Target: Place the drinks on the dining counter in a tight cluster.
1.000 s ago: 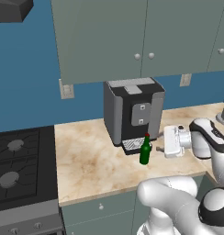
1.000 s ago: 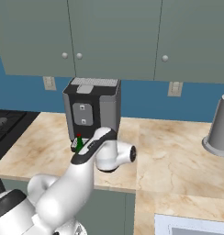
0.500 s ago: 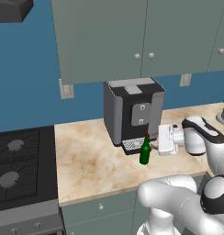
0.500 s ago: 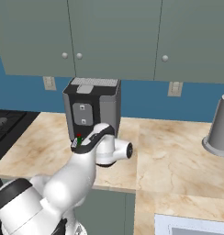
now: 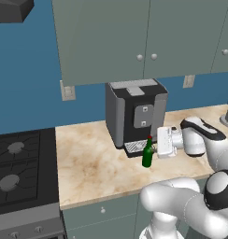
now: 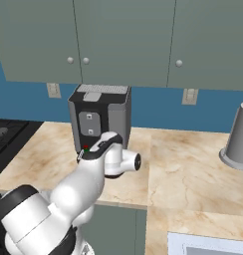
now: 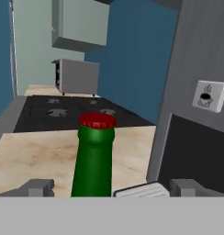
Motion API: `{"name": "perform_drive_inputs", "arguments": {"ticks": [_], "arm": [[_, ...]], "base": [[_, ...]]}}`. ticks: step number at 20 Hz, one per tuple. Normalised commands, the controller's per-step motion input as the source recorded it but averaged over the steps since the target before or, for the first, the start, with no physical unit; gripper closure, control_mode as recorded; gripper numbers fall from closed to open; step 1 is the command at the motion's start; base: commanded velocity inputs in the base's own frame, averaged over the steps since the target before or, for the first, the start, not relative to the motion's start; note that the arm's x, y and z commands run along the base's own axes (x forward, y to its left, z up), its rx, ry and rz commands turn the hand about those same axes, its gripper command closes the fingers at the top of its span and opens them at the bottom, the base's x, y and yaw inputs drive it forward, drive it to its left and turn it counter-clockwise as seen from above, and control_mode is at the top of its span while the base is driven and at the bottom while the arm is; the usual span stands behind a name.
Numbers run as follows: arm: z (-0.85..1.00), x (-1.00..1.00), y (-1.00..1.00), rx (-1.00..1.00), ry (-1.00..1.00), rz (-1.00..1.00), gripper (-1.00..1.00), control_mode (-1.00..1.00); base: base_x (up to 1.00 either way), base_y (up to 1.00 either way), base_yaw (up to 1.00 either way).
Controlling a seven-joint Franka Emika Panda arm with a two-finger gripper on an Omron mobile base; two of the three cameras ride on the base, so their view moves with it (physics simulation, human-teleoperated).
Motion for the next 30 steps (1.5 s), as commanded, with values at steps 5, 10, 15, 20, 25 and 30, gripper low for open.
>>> {"name": "perform_drive_inputs", "arguments": {"ticks": [5,10,15,20,25,30], "arm": [[-0.05,0.08,0.11,0.0,0.0,0.0,-1.0,-1.0],[-0.06,0.1,0.11,0.0,0.0,0.0,-1.0,-1.0],[-0.05,0.05,0.05,0.01,0.0,0.0,-1.0,-1.0],[0.0,0.0,0.0,0.03,0.0,0.0,1.0,-1.0],[0.01,-0.05,0.0,0.01,0.0,0.0,1.0,-1.0],[0.32,-0.35,0.16,0.0,-0.04,0.02,1.0,-1.0]], "base": [[0.0,0.0,0.0],[0.0,0.0,0.0],[0.0,0.0,0.0],[0.0,0.0,0.0],[0.0,0.0,0.0],[0.0,0.0,0.0]]}}
